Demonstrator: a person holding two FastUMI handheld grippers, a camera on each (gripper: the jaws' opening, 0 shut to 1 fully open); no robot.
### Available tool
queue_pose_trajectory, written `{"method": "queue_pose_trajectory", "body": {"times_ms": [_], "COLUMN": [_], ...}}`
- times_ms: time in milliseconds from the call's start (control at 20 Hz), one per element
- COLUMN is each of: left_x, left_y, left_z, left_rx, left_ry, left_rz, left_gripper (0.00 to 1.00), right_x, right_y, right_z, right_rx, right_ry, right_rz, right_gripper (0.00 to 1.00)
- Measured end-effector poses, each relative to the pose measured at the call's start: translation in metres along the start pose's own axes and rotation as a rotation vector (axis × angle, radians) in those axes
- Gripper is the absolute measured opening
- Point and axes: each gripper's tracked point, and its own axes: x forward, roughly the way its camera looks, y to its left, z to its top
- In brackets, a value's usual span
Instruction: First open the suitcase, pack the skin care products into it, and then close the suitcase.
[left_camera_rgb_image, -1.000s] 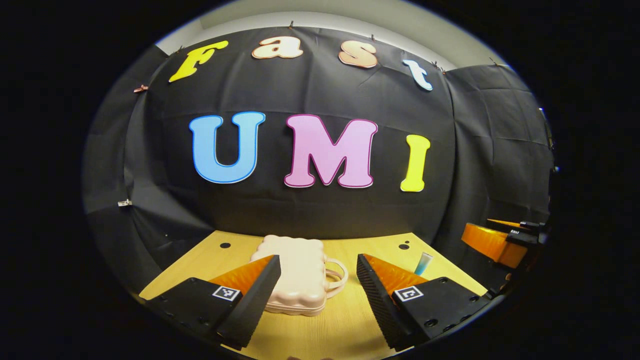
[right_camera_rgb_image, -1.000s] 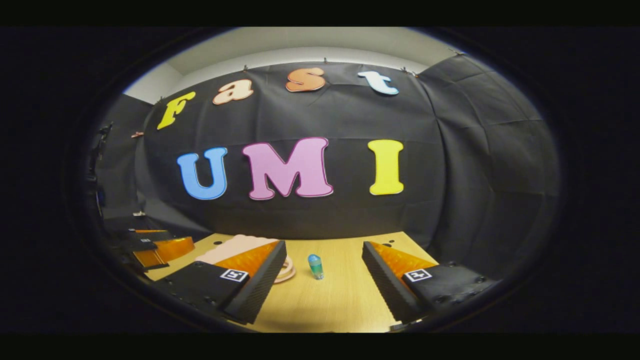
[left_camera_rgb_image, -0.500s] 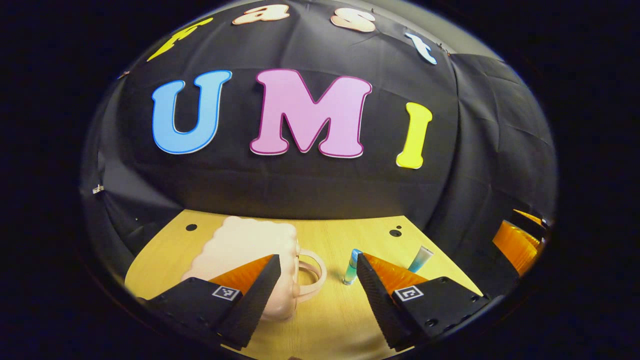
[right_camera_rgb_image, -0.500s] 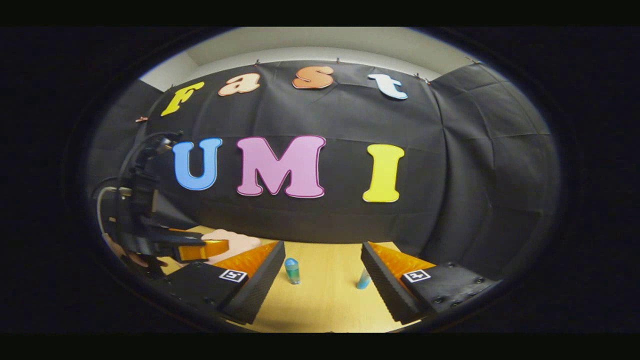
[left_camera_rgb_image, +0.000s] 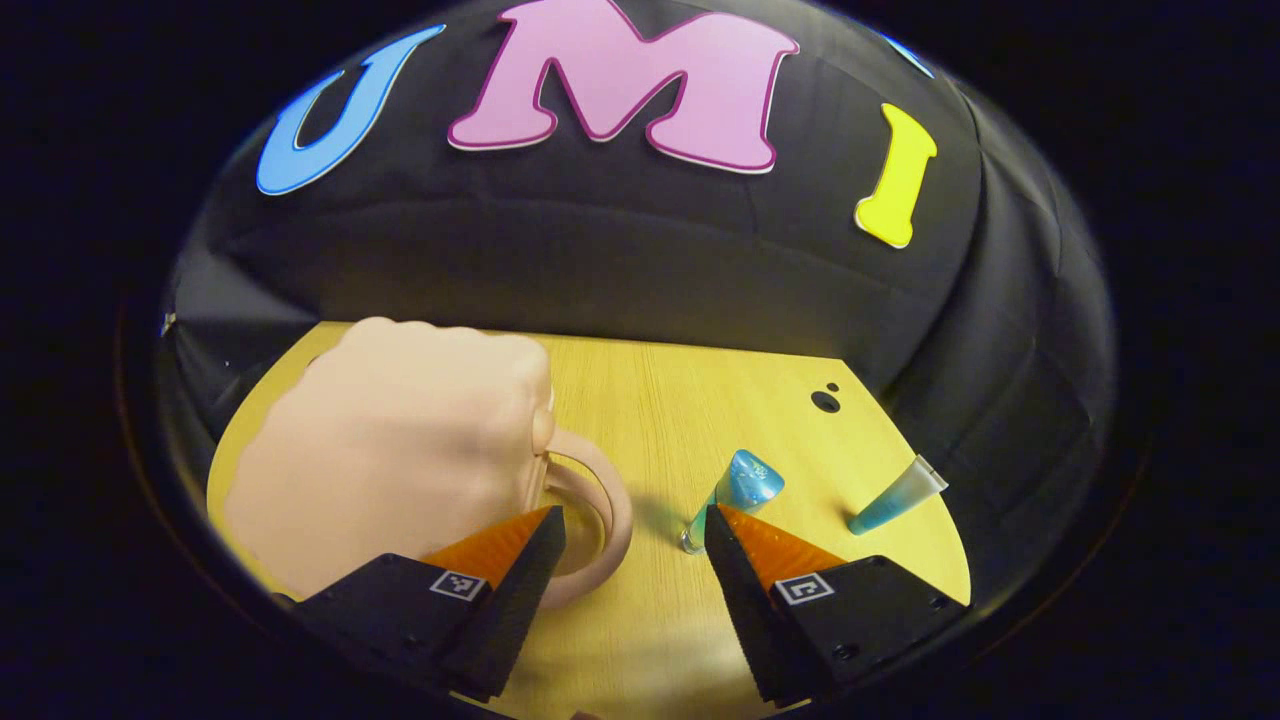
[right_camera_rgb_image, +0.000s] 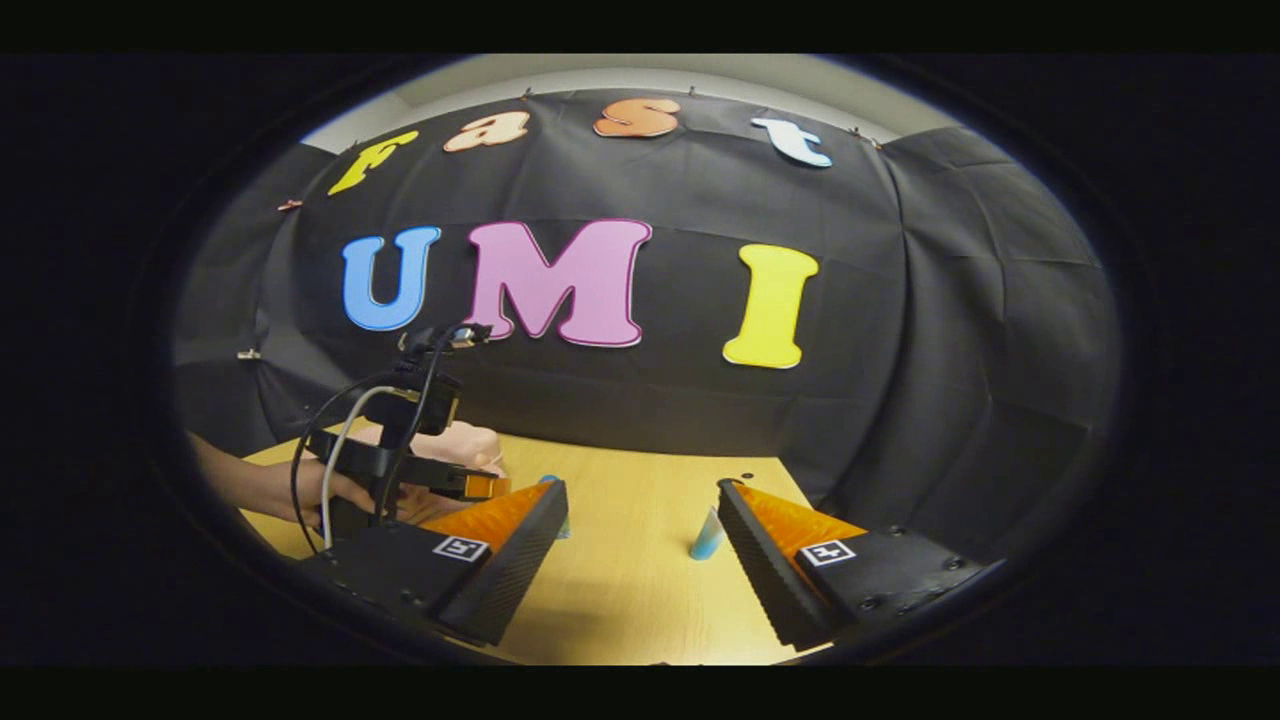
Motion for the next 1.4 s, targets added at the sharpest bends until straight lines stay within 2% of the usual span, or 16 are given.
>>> {"method": "queue_pose_trajectory", "body": {"times_ms": [100, 200, 250, 400, 450, 500, 550, 600, 650, 700, 850, 950, 1100, 1200, 1250, 1400], "left_x": [0.015, 0.026, 0.034, 0.047, 0.049, 0.054, 0.061, 0.061, 0.062, 0.065, 0.069, 0.065, 0.045, 0.025, 0.015, -0.027], "left_y": [0.001, -0.001, 0.001, 0.018, 0.027, 0.03, 0.028, 0.029, 0.03, 0.032, 0.015, 0.01, 0.005, 0.01, 0.01, 0.025], "left_z": [-0.007, -0.01, -0.012, -0.024, -0.028, -0.029, -0.031, -0.034, -0.039, -0.039, -0.022, -0.011, 0.009, 0.033, 0.044, 0.088], "left_rx": [0.014, 0.04, 0.06, 0.098, 0.107, 0.103, 0.08, 0.057, 0.046, 0.047, 0.083, 0.093, 0.018, -0.034, -0.05, -0.094], "left_ry": [0.032, 0.055, 0.068, 0.13, 0.154, 0.165, 0.171, 0.197, 0.227, 0.225, 0.156, 0.129, 0.082, 0.024, 0.008, -0.063], "left_rz": [0.005, 0.021, 0.048, 0.179, 0.231, 0.245, 0.232, 0.248, 0.265, 0.26, 0.141, 0.109, 0.068, 0.044, 0.015, -0.012], "left_gripper": [0.89, 0.82, 0.78, 0.77, 0.69, 0.59, 0.43, 0.4, 0.31, 0.3, 0.18, 0.11, 0.08, 0.1, 0.06, 0.06], "right_x": [0.007, 0.014, 0.019, 0.03, 0.03, 0.031, 0.031, 0.031, 0.031, 0.031, 0.037, 0.039, 0.035, 0.033, 0.032, 0.029], "right_y": [-0.012, -0.02, -0.023, -0.03, -0.029, -0.03, -0.032, -0.036, -0.041, -0.043, -0.044, -0.04, -0.033, -0.026, -0.019, 0.001], "right_z": [-0.007, -0.016, -0.02, -0.022, -0.022, -0.023, -0.026, -0.03, -0.032, -0.033, -0.034, -0.028, -0.013, -0.008, -0.007, -0.002], "right_rx": [0.002, 0.011, 0.007, 0.026, 0.029, 0.021, 0.005, -0.009, -0.016, -0.009, 0.023, 0.021, 0.003, 0.003, 0.008, 0.008], "right_ry": [0.017, 0.042, 0.054, 0.065, 0.065, 0.064, 0.069, 0.078, 0.084, 0.09, 0.096, 0.092, 0.058, 0.052, 0.052, 0.052], "right_rz": [-0.024, -0.032, -0.033, -0.035, -0.028, -0.023, -0.023, -0.023, -0.03, -0.036, -0.04, -0.031, -0.012, 0.009, 0.025, 0.076], "right_gripper": [0.96, 0.96, 0.97, 0.97, 0.97, 0.96, 0.96, 0.96, 0.97, 0.97, 0.96, 0.97, 0.97, 0.96, 0.97, 0.96]}}
